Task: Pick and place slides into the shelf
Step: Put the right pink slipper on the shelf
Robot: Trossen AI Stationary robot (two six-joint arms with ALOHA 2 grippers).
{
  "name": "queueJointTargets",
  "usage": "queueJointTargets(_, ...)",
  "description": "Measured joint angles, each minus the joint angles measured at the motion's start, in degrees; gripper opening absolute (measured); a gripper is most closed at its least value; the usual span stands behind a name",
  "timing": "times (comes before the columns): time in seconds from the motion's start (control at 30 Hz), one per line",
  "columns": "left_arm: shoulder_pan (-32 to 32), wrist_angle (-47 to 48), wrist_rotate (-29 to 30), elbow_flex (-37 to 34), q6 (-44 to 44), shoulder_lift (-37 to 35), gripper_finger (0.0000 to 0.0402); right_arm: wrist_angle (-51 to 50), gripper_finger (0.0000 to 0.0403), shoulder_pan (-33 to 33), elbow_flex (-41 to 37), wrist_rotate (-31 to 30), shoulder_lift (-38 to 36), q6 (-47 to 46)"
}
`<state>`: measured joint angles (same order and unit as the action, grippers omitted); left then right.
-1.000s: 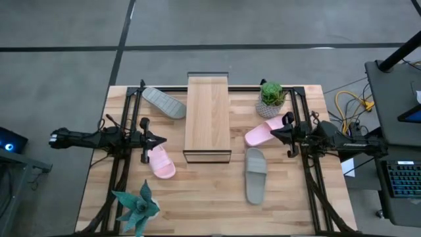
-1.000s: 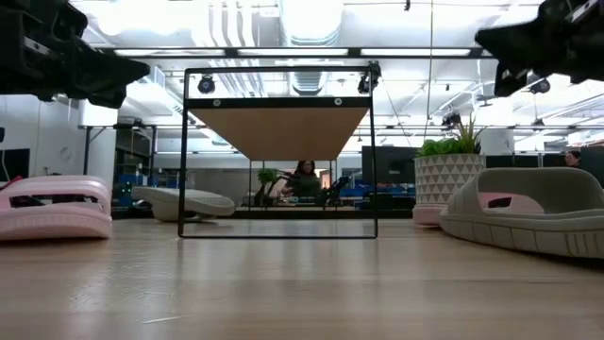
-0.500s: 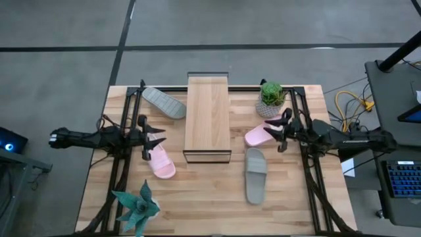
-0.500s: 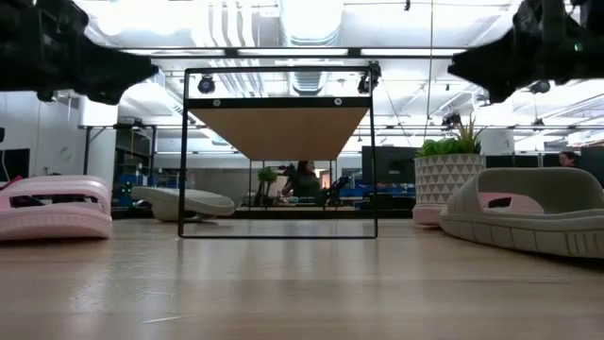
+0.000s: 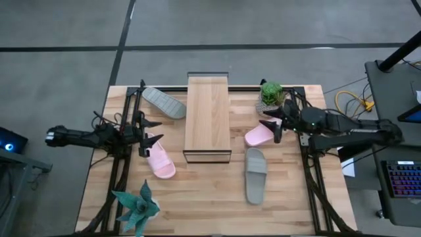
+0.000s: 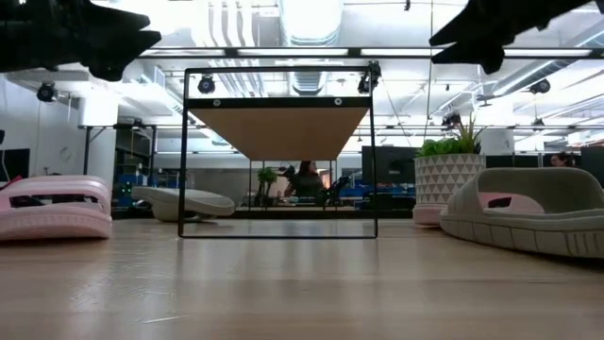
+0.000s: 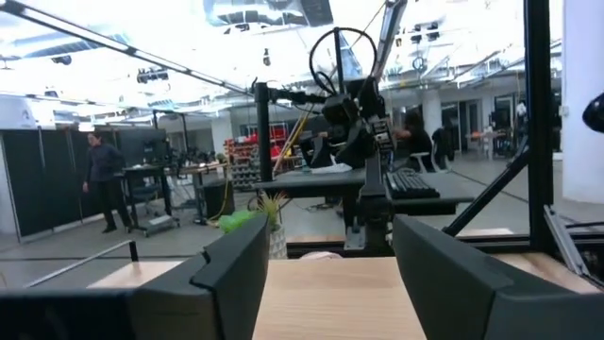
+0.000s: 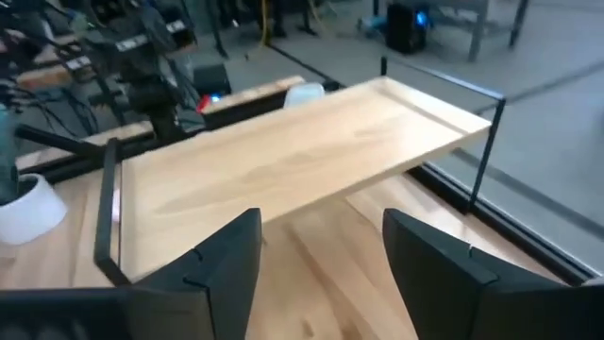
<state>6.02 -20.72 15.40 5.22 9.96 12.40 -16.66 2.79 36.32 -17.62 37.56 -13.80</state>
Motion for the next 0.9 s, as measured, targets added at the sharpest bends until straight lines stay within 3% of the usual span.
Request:
queueJointTargets(0.3,0.03,0.28,0.04,0.48,1.40,1.45,0.0211,-13.44,0.0205,-3.14,12.33,-2.15,11.75,-9.86)
queueJointTargets(0.63,0.02,0.82,0.04,0.37,1.42,1.60,0.0211,-42.10,0.0205,-7.90,28.31,-9.55,25.12,-26.96)
queueJointTargets(0.9,0.02,0.72,0.07,0.35,1.47,1.50,0.0211,-55.86,0.0205,-8.16,32.30,-9.58,35.81,-43.40)
